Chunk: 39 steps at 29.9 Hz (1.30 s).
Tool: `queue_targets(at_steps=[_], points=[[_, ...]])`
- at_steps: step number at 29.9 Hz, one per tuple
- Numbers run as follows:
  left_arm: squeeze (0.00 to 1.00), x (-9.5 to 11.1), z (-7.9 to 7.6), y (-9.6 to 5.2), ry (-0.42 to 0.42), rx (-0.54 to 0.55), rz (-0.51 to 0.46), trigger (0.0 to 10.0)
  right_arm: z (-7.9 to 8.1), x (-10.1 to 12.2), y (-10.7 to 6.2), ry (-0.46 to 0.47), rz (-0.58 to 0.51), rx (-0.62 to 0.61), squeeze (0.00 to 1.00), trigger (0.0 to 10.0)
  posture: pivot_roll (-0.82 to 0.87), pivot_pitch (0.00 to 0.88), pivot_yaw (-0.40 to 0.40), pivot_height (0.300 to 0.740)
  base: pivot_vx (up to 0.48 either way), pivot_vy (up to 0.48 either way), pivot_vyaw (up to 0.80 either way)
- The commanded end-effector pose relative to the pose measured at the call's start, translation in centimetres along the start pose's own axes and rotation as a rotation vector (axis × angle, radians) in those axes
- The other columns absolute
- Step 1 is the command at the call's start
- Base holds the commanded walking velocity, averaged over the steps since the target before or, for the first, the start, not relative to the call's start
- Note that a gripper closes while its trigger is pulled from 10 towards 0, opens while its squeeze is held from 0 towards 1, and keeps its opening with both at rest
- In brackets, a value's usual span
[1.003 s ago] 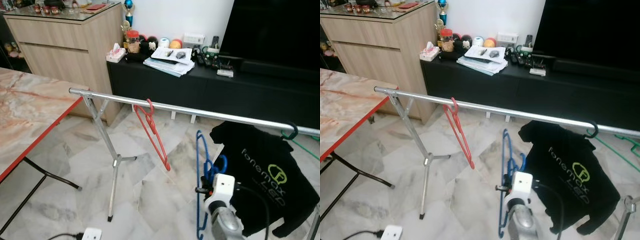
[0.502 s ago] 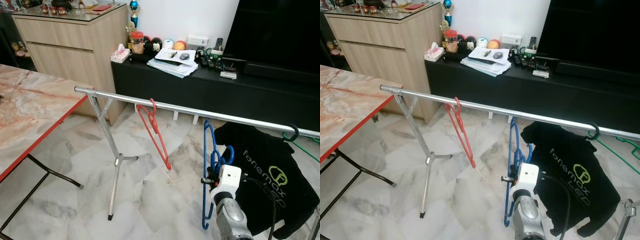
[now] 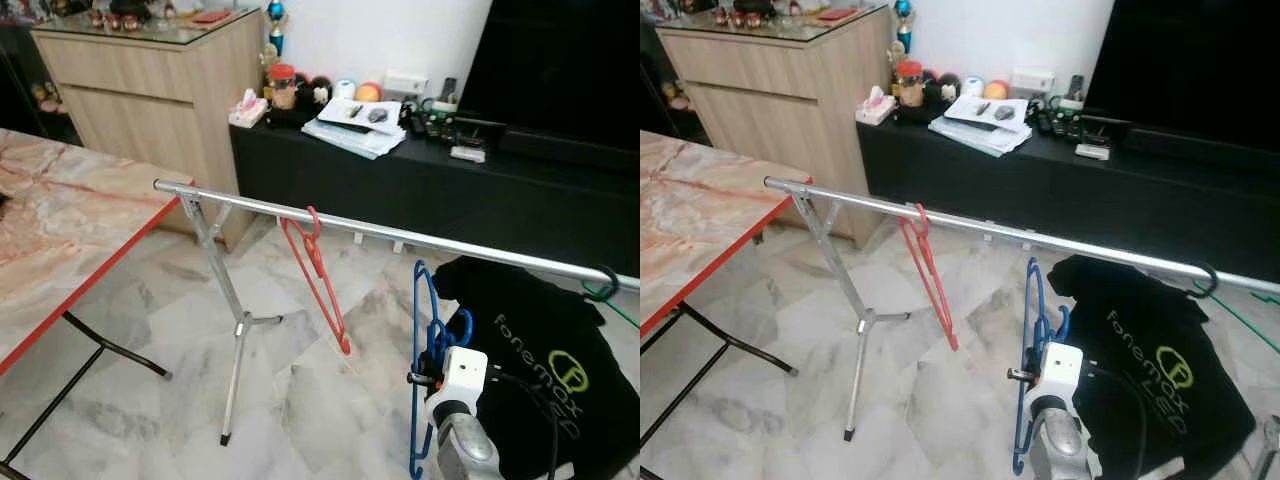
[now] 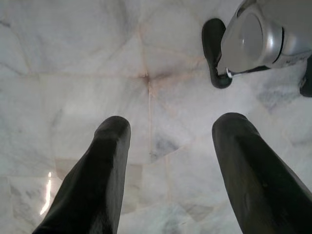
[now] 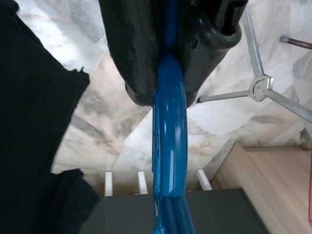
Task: Hang hanger
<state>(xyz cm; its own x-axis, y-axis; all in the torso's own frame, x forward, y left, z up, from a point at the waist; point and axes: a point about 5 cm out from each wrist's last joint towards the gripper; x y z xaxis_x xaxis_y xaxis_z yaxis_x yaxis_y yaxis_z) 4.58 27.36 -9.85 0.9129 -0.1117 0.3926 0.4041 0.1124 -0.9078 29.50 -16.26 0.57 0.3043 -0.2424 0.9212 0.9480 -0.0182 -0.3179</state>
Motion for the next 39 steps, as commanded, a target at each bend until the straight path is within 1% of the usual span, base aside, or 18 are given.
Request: queue_targets(at_steps=[1, 2, 5, 19, 26, 28, 31, 34, 36, 39], points=[[0.0, 0.8, -0.6, 0.4, -0.001, -0.008, -0.015, 10.0, -0.1, -0.2, -0.1, 0.0, 0.011, -0.006, 0.0, 10.0, -0.04, 0.077, -0.007, 0.74, 0.289, 0.0, 0.0], [0.0, 1.7, -1.0, 0.7, 0.002, -0.015, -0.031, 10.0, -0.1, -0.3, -0.1, 0.0, 0.015, -0.007, 0.0, 10.0, -0.04, 0.077, -0.007, 0.74, 0.292, 0.0, 0.0], [0.0, 2.2, -1.2, 0.9, -0.002, -0.016, -0.043, 10.0, -0.1, -0.5, -0.2, 0.002, 0.022, -0.005, 0.0, 10.0, -0.04, 0.077, -0.008, 0.74, 0.282, 0.0, 0.0], [0.0, 2.5, -1.3, 1.0, 0.006, -0.012, -0.049, 10.0, 0.1, -0.8, -0.4, 0.003, 0.021, 0.0, 0.0, 10.0, -0.04, 0.077, -0.01, 0.74, 0.0, 0.0, 0.0], [0.0, 2.6, -1.4, 1.1, 0.013, -0.015, -0.048, 10.0, 0.1, -0.5, -0.6, -0.001, -0.033, -0.026, 0.0, 10.0, -0.04, 0.073, -0.011, 0.74, 0.0, 0.0, 0.0], [0.0, 2.7, -1.4, 1.1, 0.015, -0.016, -0.051, 10.0, -0.1, -0.2, -0.6, -0.002, -0.065, -0.052, 0.0, 10.0, -0.04, 0.071, -0.01, 0.74, 0.0, 0.0, 0.0], [0.0, 3.0, -1.5, 1.2, 0.018, -0.017, -0.055, 10.0, -0.3, 0.3, -0.4, -0.007, -0.087, -0.072, 0.0, 10.0, -0.04, 0.069, -0.009, 0.74, 0.0, 0.0, 0.0], [0.0, 3.2, -1.5, 1.3, 0.026, -0.018, -0.058, 10.0, -0.7, 1.3, -0.1, -0.013, -0.12, -0.119, 0.0, 10.0, -0.04, 0.059, -0.009, 0.74, 0.0, 0.0, 0.0], [0.0, 3.4, -1.6, 1.3, 0.028, -0.02, -0.061, 10.0, -0.7, 2.1, 0.3, -0.002, -0.139, -0.124, 0.0, 10.0, -0.04, 0.053, -0.009, 0.74, 0.0, 0.0, 0.0], [0.0, 3.4, -1.6, 1.3, 0.03, -0.021, -0.062, 10.0, -0.5, 3.1, 0.7, -0.012, -0.161, -0.112, 0.0, 10.0, -0.04, 0.051, -0.01, 0.74, 0.0, 0.0, 0.0]])
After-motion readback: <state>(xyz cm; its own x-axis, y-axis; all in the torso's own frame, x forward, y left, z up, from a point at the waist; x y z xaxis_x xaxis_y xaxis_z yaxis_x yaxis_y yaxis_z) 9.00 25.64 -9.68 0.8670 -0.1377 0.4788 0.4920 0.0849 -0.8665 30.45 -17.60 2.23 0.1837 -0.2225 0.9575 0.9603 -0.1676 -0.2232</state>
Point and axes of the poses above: a point about 5 cm out from each wrist's last joint towards the gripper, its own y axis pointing out of the wrist towards the gripper, its own x axis along the axis of the wrist's last joint, z = x × y, and after that the axes turned 4 degrees about y, right-handed
